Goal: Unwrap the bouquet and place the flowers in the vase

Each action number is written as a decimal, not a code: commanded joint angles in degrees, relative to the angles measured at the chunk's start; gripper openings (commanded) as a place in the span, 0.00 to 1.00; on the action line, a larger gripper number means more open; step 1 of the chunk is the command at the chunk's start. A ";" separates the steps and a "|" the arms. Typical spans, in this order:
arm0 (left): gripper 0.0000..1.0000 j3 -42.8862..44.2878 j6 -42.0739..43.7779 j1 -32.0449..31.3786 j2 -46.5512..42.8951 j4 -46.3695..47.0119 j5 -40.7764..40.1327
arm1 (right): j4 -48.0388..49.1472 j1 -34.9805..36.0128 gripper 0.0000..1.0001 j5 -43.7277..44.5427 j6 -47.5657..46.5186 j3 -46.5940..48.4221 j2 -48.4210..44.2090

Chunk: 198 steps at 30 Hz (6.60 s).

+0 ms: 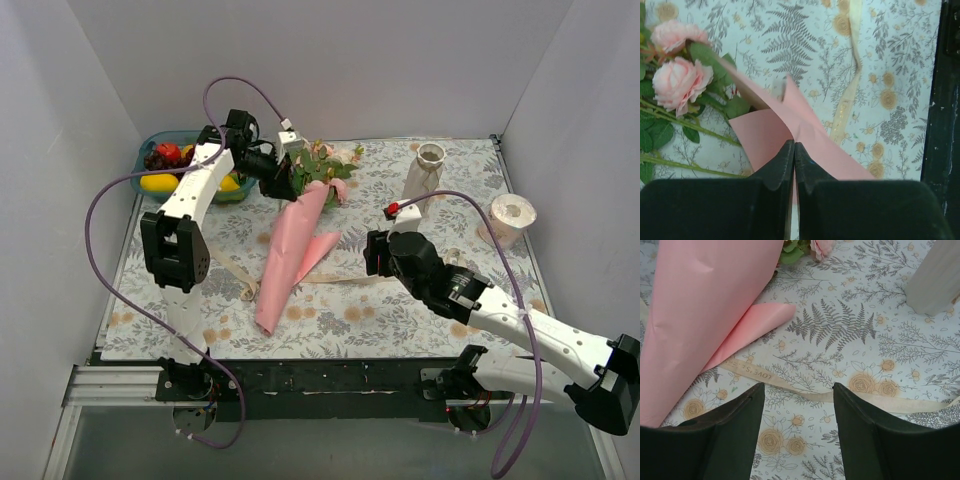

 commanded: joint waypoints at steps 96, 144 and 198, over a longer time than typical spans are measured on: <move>0.56 7.07 -26.51 -15.59 -4.08 -1.17 15.21 | -12.82 0.38 0.74 6.17 0.09 2.42 -17.53; 0.63 -26.25 -36.52 -19.63 -10.76 31.80 -25.04 | -12.30 0.38 0.76 7.32 -1.41 2.95 -19.11; 0.98 6.27 -19.47 -24.12 13.32 20.80 -4.91 | -17.66 0.38 0.77 3.80 -1.76 7.52 -22.72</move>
